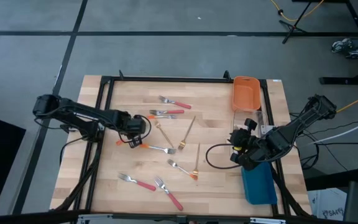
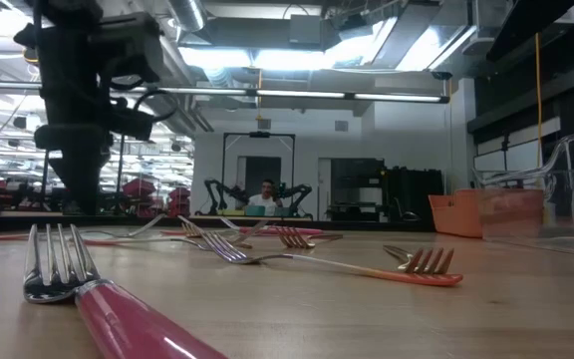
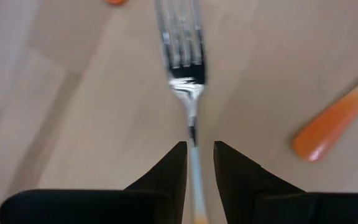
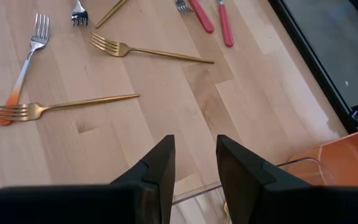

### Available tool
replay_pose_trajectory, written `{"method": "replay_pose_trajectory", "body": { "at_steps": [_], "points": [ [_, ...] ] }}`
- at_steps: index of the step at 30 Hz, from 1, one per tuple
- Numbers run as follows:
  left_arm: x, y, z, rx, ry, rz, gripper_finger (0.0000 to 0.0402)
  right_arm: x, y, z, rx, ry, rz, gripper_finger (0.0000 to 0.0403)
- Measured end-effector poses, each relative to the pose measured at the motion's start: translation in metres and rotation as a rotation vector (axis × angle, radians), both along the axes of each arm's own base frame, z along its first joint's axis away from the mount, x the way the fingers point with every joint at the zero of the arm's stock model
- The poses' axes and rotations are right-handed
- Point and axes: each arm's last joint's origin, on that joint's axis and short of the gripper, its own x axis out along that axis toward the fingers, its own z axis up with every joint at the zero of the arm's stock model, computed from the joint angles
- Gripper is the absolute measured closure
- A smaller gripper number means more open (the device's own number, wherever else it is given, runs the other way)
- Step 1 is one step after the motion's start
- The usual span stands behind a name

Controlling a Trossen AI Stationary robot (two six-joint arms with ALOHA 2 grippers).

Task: Sort silverware by color (type)
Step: Put the orange fork into the orange bin

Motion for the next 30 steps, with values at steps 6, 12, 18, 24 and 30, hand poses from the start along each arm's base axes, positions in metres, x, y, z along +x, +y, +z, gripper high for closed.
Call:
{"method": "replay_pose_trajectory", "body": {
  "at_steps": [6, 12, 18, 24, 30],
  "points": [
    [0.002, -0.001, -0.008, -0.020, -0.004, -0.004, 0.0327, 0.000, 0.000, 0.000, 0.000, 0.001, 0.000, 0.0295],
    [0.000, 0.000, -0.019, -0.003, 0.036, -0.001, 0.0327, 0.000, 0.000, 0.000, -0.001, 0.001, 0.000, 0.0295],
    [-0.001, 0.001, -0.021, 0.044, 0.046, 0.013, 0.0327, 0.000, 0.000, 0.000, -0.001, 0.001, 0.000, 0.0295],
    [-0.001, 0.001, -0.021, 0.046, 0.039, 0.018, 0.0327, 0.000, 0.000, 0.000, -0.001, 0.001, 0.000, 0.0295],
    [0.004, 0.001, -0.017, 0.020, 0.007, 0.017, 0.0327, 0.000, 0.000, 0.000, -0.001, 0.001, 0.000, 0.0295]
  ]
}}
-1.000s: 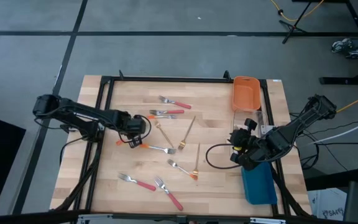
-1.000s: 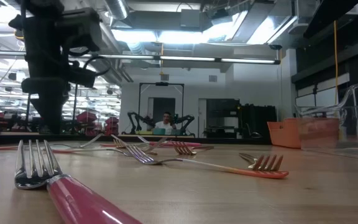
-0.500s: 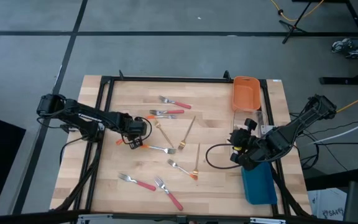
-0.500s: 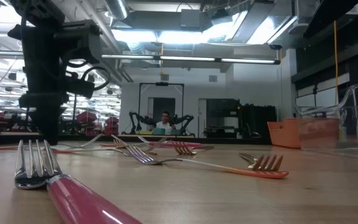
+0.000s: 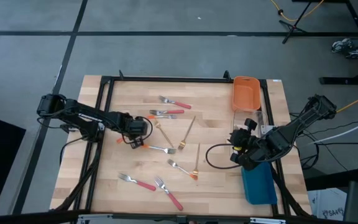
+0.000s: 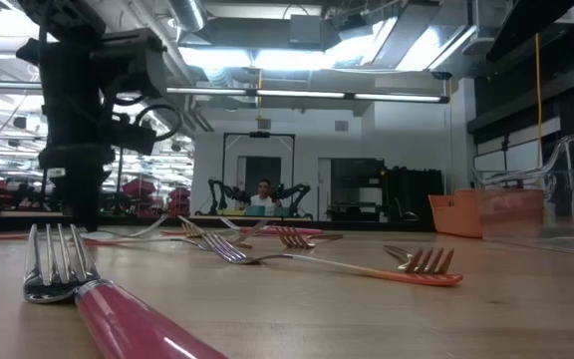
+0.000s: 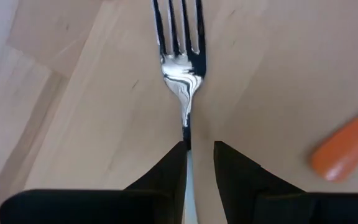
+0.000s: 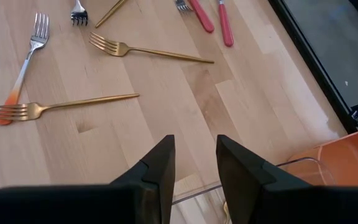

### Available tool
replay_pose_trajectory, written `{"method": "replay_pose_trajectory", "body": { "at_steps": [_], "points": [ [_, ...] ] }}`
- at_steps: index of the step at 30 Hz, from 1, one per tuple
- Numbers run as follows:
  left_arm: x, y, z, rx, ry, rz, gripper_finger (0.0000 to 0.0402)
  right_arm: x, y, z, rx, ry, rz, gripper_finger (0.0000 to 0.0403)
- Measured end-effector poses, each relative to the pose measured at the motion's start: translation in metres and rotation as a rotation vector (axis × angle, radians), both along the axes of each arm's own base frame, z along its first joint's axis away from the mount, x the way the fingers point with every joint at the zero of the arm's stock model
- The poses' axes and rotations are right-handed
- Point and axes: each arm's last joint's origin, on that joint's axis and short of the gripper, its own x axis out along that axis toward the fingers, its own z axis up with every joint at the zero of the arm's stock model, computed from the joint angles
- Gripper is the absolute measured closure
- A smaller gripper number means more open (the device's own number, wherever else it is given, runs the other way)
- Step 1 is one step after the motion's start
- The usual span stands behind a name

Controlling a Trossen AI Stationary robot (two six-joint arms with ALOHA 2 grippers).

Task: Sort silverware by color (type)
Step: Put the orange fork into the orange bin

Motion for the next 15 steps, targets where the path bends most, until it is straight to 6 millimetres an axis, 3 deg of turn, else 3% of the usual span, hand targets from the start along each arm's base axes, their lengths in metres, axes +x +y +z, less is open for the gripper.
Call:
{"method": "replay_pose_trajectory", "body": {
  "at_steps": [15],
  "points": [
    [0.0005, 0.0015, 0.0012, 0.056, 0.002, -0.008, 0.0327, 0.0000, 0.0000, -0.0001, 0.000, 0.000, 0.000, 0.0295]
  ]
}}
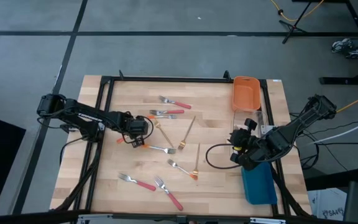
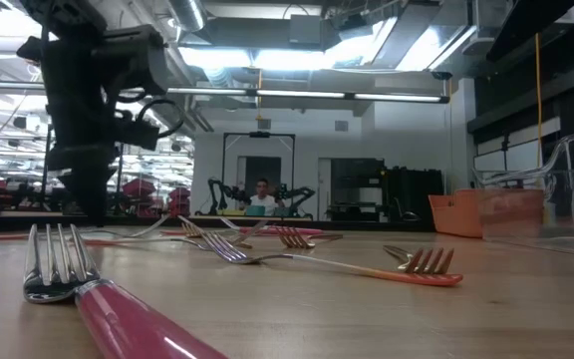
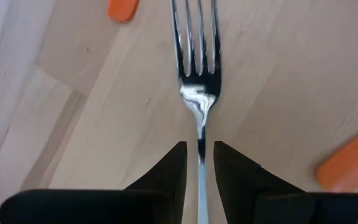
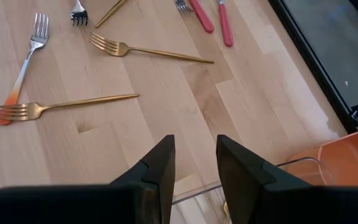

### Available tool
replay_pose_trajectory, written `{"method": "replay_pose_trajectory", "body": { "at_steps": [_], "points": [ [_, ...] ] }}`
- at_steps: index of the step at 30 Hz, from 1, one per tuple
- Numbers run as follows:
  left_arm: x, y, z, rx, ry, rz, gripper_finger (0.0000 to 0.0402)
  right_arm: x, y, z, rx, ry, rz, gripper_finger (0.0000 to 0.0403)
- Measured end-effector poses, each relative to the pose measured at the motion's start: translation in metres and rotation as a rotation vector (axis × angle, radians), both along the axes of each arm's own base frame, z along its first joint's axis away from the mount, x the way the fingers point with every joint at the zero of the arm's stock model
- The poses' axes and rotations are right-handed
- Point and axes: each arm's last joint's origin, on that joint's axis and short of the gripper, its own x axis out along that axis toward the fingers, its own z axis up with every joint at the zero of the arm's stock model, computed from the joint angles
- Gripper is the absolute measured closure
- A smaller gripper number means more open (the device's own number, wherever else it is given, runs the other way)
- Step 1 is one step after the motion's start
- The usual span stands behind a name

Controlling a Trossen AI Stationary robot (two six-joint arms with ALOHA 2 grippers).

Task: Sort silverware by color (type)
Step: Put the orange fork into the orange bin

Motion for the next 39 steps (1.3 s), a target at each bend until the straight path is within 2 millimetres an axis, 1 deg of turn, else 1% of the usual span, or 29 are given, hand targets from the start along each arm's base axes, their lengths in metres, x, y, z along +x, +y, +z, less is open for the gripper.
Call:
{"method": "replay_pose_trajectory", "body": {
  "at_steps": [4, 7, 11, 14, 20, 23, 27, 29, 32, 36, 39],
  "points": [
    [-0.007, -0.001, -0.009, -0.027, 0.018, 0.005, 0.0327, 0.000, 0.000, 0.000, 0.000, 0.000, 0.000, 0.0295],
    [-0.010, -0.001, -0.015, -0.041, 0.000, 0.006, 0.0327, 0.000, 0.000, 0.000, 0.000, 0.000, 0.000, 0.0295],
    [-0.013, -0.001, -0.019, -0.052, 0.007, 0.006, 0.0330, 0.000, 0.000, 0.000, 0.000, 0.000, 0.000, 0.0295],
    [-0.013, -0.002, -0.019, -0.056, 0.002, 0.005, 0.0344, 0.000, 0.000, 0.000, 0.000, 0.000, 0.000, 0.0295],
    [-0.011, -0.002, -0.019, -0.060, -0.020, 0.008, 0.0391, -0.001, -0.001, 0.001, 0.003, -0.004, 0.000, 0.0295],
    [-0.009, -0.002, -0.017, -0.060, -0.033, 0.009, 0.0394, -0.005, -0.004, 0.005, 0.011, -0.022, -0.001, 0.0295],
    [-0.002, -0.002, -0.011, -0.066, -0.059, 0.008, 0.0392, -0.014, -0.011, 0.015, -0.002, -0.076, -0.006, 0.0295],
    [0.008, -0.002, -0.004, -0.083, -0.120, 0.004, 0.0394, -0.020, -0.016, 0.022, -0.032, -0.120, 0.003, 0.0295],
    [0.016, -0.002, 0.004, -0.080, -0.184, 0.016, 0.0396, -0.031, -0.026, 0.034, -0.070, -0.191, 0.004, 0.0295],
    [0.035, 0.000, 0.020, -0.080, -0.348, 0.030, 0.0396, -0.046, -0.040, 0.048, -0.133, -0.326, -0.056, 0.0295],
    [0.049, 0.007, 0.032, -0.059, -0.498, 0.090, 0.0396, -0.050, -0.052, 0.055, -0.192, -0.421, -0.153, 0.0295]
  ]
}}
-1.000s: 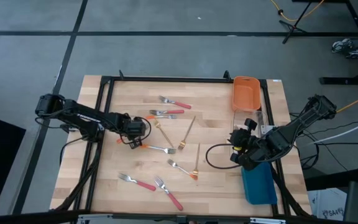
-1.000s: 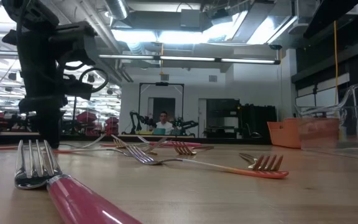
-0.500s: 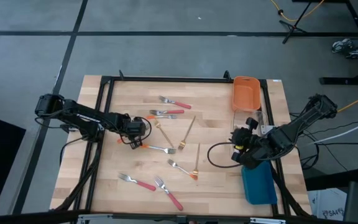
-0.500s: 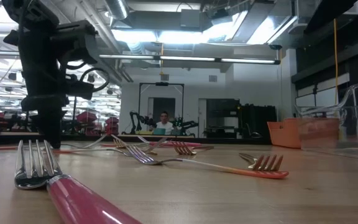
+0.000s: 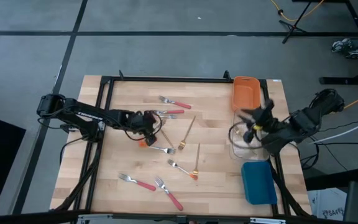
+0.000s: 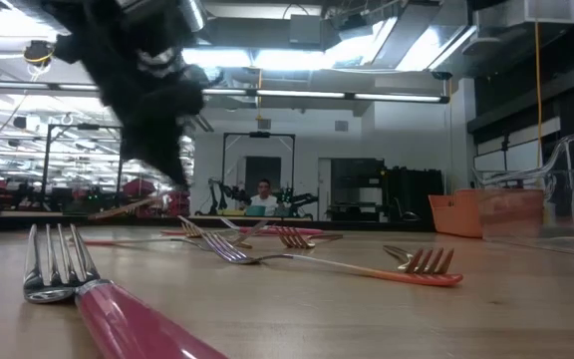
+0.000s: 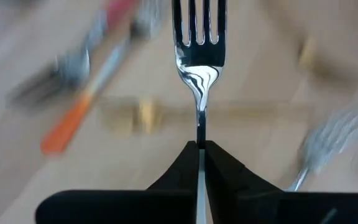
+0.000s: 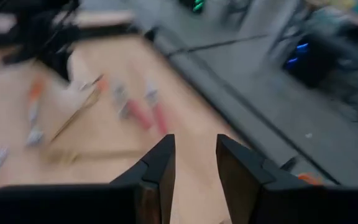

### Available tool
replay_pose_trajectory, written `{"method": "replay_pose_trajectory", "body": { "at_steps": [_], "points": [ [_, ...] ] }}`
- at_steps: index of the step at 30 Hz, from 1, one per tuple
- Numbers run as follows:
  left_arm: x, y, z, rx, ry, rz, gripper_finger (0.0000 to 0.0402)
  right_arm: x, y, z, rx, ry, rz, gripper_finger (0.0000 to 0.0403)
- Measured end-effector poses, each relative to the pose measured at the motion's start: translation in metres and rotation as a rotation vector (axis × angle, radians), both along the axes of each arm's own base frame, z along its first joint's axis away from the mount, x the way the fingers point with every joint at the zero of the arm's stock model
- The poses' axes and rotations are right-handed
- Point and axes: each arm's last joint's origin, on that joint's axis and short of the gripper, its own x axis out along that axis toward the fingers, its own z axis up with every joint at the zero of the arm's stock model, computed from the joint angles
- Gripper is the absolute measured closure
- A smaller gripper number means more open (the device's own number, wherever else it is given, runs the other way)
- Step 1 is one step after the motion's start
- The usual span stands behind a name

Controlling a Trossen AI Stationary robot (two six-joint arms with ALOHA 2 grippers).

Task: Sort silverware by color (type)
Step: Put the orange fork into the orange bin

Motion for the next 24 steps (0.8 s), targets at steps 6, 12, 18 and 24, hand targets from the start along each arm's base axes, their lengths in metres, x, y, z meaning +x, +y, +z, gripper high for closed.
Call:
{"method": "replay_pose_trajectory", "body": {
  "at_steps": [6, 12, 18, 24],
  "points": [
    [0.023, 0.017, 0.029, 0.055, -0.377, 0.146, 0.0395, 0.012, -0.019, 0.003, 0.017, -0.062, -0.160, 0.0295],
    [0.031, 0.030, 0.049, 0.109, -0.605, 0.227, 0.0395, 0.040, -0.034, -0.010, 0.045, -0.063, -0.231, 0.0295],
    [0.031, 0.037, 0.056, 0.151, -0.672, 0.295, 0.0395, 0.083, -0.046, -0.024, 0.103, -0.089, -0.120, 0.0295],
    [0.031, 0.037, 0.056, 0.169, -0.677, 0.321, 0.0395, 0.131, -0.061, -0.033, 0.160, -0.141, 0.076, 0.0295]
  ]
}}
